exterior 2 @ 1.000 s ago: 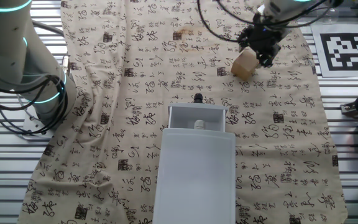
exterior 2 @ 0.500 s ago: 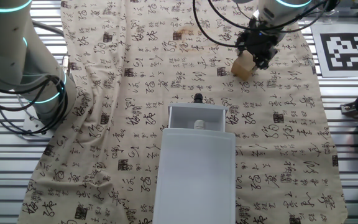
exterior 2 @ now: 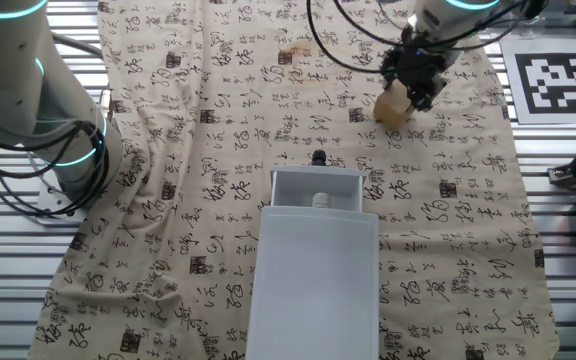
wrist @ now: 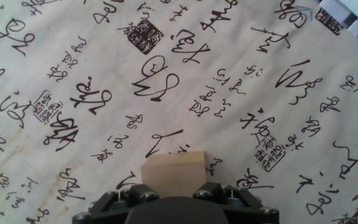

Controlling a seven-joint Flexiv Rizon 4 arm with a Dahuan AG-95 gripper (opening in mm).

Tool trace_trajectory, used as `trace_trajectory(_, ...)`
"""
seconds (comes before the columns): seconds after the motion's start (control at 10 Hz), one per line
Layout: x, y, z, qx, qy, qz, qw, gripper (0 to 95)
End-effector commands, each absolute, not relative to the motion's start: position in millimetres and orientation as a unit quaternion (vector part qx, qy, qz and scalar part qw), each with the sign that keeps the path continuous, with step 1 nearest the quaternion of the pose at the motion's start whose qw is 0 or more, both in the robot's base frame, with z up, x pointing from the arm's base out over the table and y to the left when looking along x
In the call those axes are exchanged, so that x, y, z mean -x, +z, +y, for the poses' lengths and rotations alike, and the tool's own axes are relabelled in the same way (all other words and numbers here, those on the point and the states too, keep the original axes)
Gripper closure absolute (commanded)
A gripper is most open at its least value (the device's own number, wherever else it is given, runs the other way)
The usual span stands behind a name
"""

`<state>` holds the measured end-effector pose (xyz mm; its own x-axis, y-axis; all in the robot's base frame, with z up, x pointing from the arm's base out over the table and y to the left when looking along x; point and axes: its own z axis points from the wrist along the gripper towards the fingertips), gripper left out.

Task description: Put things in the drawer

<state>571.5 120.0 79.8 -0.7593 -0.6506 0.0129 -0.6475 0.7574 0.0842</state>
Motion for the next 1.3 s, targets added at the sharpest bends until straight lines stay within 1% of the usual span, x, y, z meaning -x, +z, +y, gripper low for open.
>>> trace_trajectory(0.1,-563,118,96,-0.355,-0.032,-0.934,0.028,95.0)
trace_trajectory(0.2,-553,137,75,-0.358,-0.031,-0.933,0.029,95.0)
trace_trajectory(0.3,-532,164,36,-0.357,-0.033,-0.933,0.029,95.0)
trace_trajectory(0.4,-532,164,36,-0.357,-0.033,-0.933,0.029,95.0)
trace_trajectory(0.5,-506,190,-3,-0.357,-0.03,-0.933,0.04,95.0)
trace_trajectory(0.6,-496,198,-14,-0.356,-0.024,-0.933,0.046,95.0)
trace_trajectory(0.7,-477,208,-31,-0.352,-0.016,-0.935,0.051,95.0)
trace_trajectory(0.9,-451,212,-52,-0.337,-0.012,-0.94,0.046,95.0)
trace_trajectory(1.1,-436,201,-52,-0.328,-0.011,-0.943,0.047,95.0)
trace_trajectory(1.3,-437,201,-53,-0.321,-0.016,-0.946,0.045,95.0)
